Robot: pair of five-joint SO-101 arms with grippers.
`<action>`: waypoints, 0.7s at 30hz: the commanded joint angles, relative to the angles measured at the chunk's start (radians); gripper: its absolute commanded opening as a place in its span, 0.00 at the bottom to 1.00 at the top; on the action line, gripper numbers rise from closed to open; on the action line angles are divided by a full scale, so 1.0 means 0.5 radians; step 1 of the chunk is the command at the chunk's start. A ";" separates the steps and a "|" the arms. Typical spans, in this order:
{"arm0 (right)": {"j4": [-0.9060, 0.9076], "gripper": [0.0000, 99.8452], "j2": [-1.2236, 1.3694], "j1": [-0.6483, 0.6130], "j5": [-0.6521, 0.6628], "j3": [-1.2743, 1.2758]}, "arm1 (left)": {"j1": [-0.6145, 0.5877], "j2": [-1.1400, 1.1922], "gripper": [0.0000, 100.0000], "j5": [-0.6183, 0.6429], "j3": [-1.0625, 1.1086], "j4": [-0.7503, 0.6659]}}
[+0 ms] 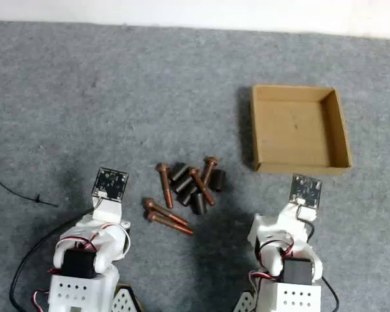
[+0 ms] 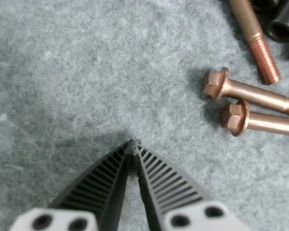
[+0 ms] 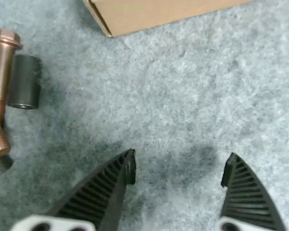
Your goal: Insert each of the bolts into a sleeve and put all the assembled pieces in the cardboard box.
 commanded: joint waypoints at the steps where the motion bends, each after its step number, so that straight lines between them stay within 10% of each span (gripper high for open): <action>1: 0.005 0.28 -0.023 -0.044 -0.009 0.259 | -0.161 -0.017 0.01 -0.012 0.023 -0.052; 9: -0.011 0.28 -0.023 -0.038 -0.009 0.259 | -0.609 -0.017 0.01 -0.445 -0.382 -0.074; 21: -0.170 0.28 -0.020 -0.026 0.000 0.256 | -0.609 -0.017 0.01 -0.451 -0.425 -0.239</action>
